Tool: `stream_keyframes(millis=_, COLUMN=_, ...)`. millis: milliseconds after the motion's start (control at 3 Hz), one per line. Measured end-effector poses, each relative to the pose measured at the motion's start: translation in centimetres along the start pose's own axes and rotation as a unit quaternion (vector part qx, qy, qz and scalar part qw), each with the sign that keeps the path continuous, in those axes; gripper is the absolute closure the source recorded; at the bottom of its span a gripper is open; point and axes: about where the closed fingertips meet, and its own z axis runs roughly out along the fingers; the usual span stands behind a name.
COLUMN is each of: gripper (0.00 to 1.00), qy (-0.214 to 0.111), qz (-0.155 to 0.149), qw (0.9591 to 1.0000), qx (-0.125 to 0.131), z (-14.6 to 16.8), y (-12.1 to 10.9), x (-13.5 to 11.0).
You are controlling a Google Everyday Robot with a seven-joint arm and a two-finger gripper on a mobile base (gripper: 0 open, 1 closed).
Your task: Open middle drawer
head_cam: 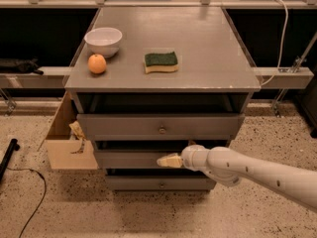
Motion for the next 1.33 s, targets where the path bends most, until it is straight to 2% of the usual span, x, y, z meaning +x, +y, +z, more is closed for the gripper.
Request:
stream_keyframes(millis=667, gripper=0.0, qy=-0.001, qz=-0.004, qw=0.9996, qx=0.028, z=0.0, y=-1.2, x=2.1)
stream_keyframes(millis=1000, gripper=0.0, qy=-0.004, qz=0.008, qw=0.9998, qx=0.015, z=0.2, y=-1.4, x=1.8)
stream_keyframes(millis=1333, gripper=0.0, qy=0.0, qz=0.005, qw=1.0, qx=0.003, z=0.7, y=-2.0, x=1.1)
